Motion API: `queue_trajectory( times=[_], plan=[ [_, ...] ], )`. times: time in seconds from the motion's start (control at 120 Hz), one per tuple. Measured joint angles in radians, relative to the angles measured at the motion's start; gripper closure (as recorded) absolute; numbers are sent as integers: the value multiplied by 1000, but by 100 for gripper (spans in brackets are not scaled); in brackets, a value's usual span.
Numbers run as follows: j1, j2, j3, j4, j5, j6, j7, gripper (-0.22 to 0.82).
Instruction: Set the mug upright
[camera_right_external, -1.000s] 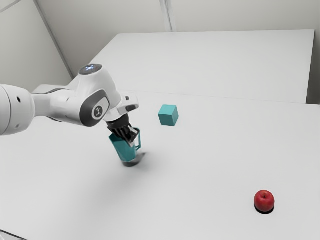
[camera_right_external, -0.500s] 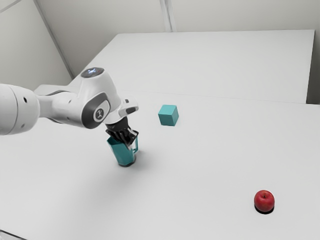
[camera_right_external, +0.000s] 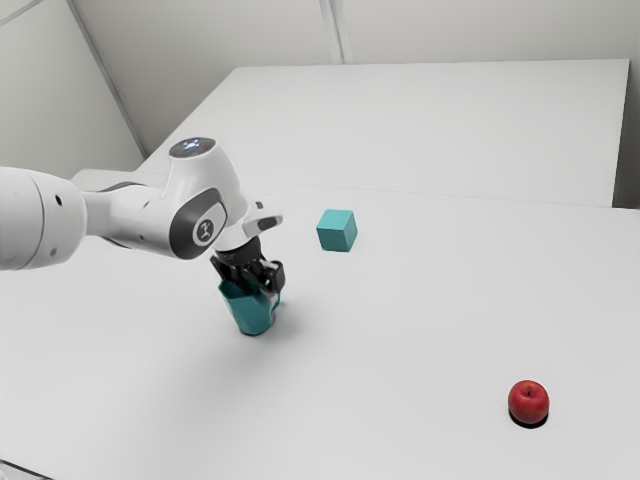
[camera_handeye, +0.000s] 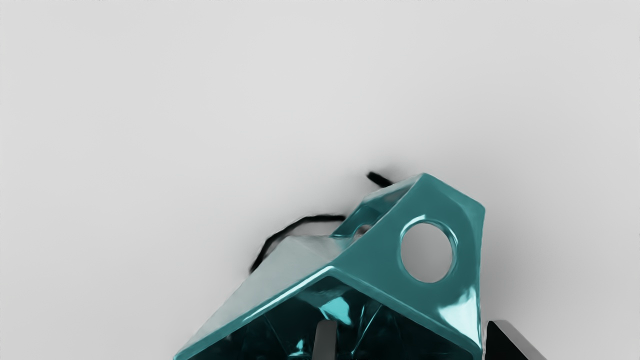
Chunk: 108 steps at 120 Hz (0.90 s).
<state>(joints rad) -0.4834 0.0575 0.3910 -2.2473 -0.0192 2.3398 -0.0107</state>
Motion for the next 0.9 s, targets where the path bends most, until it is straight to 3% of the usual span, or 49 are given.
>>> queue_trajectory(
  times=[0.117,0.25,0.467,0.667,0.792,0.9],
  plan=[
    [1,-9,0,13,6,-11,-1,19],
    [0,-21,-1,24,11,-26,-2,10],
    [-3,-51,-1,63,18,-66,-2,4],
    [-17,-59,12,258,53,-192,13,1],
    [96,-66,-102,373,61,-288,40,1],
    [121,-79,-125,464,83,-391,55,0]
  ],
)
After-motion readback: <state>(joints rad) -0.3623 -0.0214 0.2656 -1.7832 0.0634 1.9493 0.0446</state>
